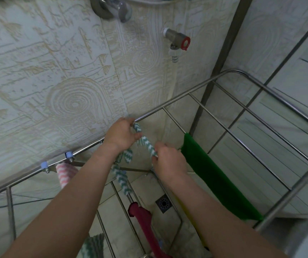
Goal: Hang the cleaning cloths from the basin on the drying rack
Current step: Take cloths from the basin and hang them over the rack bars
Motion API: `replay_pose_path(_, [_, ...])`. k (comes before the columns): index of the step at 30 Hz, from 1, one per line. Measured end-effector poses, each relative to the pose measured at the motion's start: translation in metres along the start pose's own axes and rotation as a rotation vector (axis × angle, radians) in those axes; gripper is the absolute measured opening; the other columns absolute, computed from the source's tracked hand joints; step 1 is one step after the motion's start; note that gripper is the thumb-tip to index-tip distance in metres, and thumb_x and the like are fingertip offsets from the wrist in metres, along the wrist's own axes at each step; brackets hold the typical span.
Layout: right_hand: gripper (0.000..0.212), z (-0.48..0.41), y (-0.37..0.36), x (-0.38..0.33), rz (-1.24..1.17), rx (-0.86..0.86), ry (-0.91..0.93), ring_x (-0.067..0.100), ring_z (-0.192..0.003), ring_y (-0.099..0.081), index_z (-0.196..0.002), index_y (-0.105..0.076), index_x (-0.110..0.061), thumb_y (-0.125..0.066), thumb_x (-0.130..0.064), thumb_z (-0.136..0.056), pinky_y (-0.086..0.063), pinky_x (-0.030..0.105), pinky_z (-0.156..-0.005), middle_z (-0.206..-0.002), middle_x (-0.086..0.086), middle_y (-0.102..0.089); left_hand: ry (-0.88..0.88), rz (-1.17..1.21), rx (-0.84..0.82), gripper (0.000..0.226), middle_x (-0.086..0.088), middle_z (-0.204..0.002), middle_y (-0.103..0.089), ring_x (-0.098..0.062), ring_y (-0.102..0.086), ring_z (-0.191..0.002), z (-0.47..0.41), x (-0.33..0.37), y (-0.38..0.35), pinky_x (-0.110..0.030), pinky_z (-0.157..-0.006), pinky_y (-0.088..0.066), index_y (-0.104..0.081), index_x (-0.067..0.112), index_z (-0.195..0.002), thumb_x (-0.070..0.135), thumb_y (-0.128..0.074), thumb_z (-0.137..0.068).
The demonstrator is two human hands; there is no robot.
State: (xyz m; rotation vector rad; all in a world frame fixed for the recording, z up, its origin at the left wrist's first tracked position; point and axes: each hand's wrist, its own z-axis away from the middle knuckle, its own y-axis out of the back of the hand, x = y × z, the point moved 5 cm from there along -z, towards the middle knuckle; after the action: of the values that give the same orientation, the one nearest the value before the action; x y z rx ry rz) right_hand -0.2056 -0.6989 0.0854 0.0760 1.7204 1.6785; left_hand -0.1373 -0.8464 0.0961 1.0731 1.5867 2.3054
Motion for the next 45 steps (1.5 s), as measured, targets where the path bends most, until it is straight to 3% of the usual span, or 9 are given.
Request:
replay_pose_path(5, [0.033,0.002,0.021,0.004,-0.376,-0.095,-0.11,0.017,-0.099,-0.059,-0.123,-0.056,-0.02,-0.055,-0.034,-0.093,-0.047,0.028,-0.079,-0.11,0.001,-0.06,0.035,0.542,-0.021,0.04,-0.001,-0.104,-0.062,-0.012,-0.057,-0.082,0.028,0.008,0.038,-0.017,-0.068,-0.042,-0.063,0.023,-0.107,-0.006,-0.055,-0.08])
replay_pose_path(11, [0.025,0.03,0.054,-0.03,-1.402,-0.5,-0.185,0.004,-0.107,-0.062,-0.114,-0.064,-0.035,-0.058,-0.04,-0.09,-0.051,0.028,-0.076,-0.112,-0.014,-0.067,-0.161,0.935,-0.228,0.053,-0.01,-0.108,-0.069,-0.023,-0.066,-0.095,0.091,0.036,0.071,-0.034,-0.089,-0.052,-0.059,0.021,-0.119,-0.005,-0.071,-0.073])
replay_pose_path(20, [0.015,0.056,0.078,-0.053,-0.717,-0.387,0.146,0.012,-0.068,-0.055,-0.09,-0.075,-0.008,-0.073,-0.021,-0.082,-0.044,0.027,-0.065,-0.075,0.017,-0.067,-0.139,0.548,0.0,0.038,-0.004,-0.084,-0.069,0.003,-0.053,-0.054,0.151,0.028,0.082,-0.013,-0.059,-0.045,-0.064,0.031,-0.103,0.018,-0.081,-0.071])
replay_pose_path(24, [0.028,0.066,0.096,-0.059,-0.28,-0.233,0.326,0.008,-0.055,-0.044,-0.076,-0.069,-0.004,-0.059,-0.025,-0.092,-0.031,0.023,-0.053,-0.062,0.012,-0.054,-0.168,0.339,-0.012,0.014,-0.008,-0.075,-0.069,-0.011,-0.056,-0.063,0.17,0.013,0.084,-0.032,-0.061,-0.046,-0.071,0.024,-0.079,0.029,-0.081,-0.07])
replay_pose_path(33, [0.022,0.122,0.087,-0.09,-0.941,-0.452,0.214,0.014,-0.109,-0.062,-0.104,-0.063,-0.01,-0.058,-0.028,-0.092,-0.06,0.032,-0.073,-0.116,0.005,-0.065,-0.131,0.836,0.001,0.006,0.013,-0.059,-0.061,0.004,-0.051,-0.054,0.253,-0.022,0.101,-0.006,-0.055,-0.04,-0.066,0.014,-0.076,0.015,-0.066,-0.083])
replay_pose_path(36, [0.048,0.153,0.053,-0.128,-0.862,-0.647,0.411,0.005,-0.114,-0.058,-0.129,-0.053,-0.027,-0.07,-0.026,-0.083,-0.055,0.024,-0.082,-0.128,-0.009,-0.06,-0.119,0.839,0.032,0.015,-0.009,-0.076,-0.071,-0.011,-0.063,-0.073,0.281,-0.024,0.104,-0.019,-0.072,-0.051,-0.071,0.008,-0.084,0.022,-0.065,-0.082])
replay_pose_path(38, [0.046,0.167,0.031,-0.149,-0.861,-0.672,0.475,0.007,-0.105,-0.06,-0.127,-0.057,-0.02,-0.071,-0.014,-0.084,-0.05,0.02,-0.077,-0.12,0.003,-0.066,-0.098,0.787,0.061,0.025,-0.03,-0.078,-0.066,-0.023,-0.056,-0.069,0.298,-0.03,0.107,-0.032,-0.067,-0.047,-0.074,0.008,-0.083,0.033,-0.067,-0.081])
replay_pose_path(41, [0.019,0.175,0.016,-0.163,-0.731,-0.552,0.505,0.011,-0.094,-0.062,-0.104,-0.07,-0.012,-0.068,-0.013,-0.085,-0.05,0.031,-0.082,-0.106,0.005,-0.068,-0.033,0.683,0.134,0.03,-0.016,-0.057,-0.043,-0.022,-0.029,-0.055,0.318,-0.048,0.112,-0.026,-0.051,-0.025,-0.072,0.006,-0.072,0.034,-0.068,-0.081])
replay_pose_path(45, [0.019,0.18,0.009,-0.169,-0.508,-0.511,0.563,0.023,-0.069,-0.062,-0.077,-0.07,-0.005,-0.07,-0.023,-0.083,-0.049,0.035,-0.064,-0.079,0.016,-0.065,0.056,0.726,0.216,0.027,-0.019,-0.063,-0.053,-0.022,-0.04,-0.055,0.344,-0.08,0.126,-0.02,-0.048,-0.032,-0.071,0.003,-0.074,0.03,-0.073,-0.073])
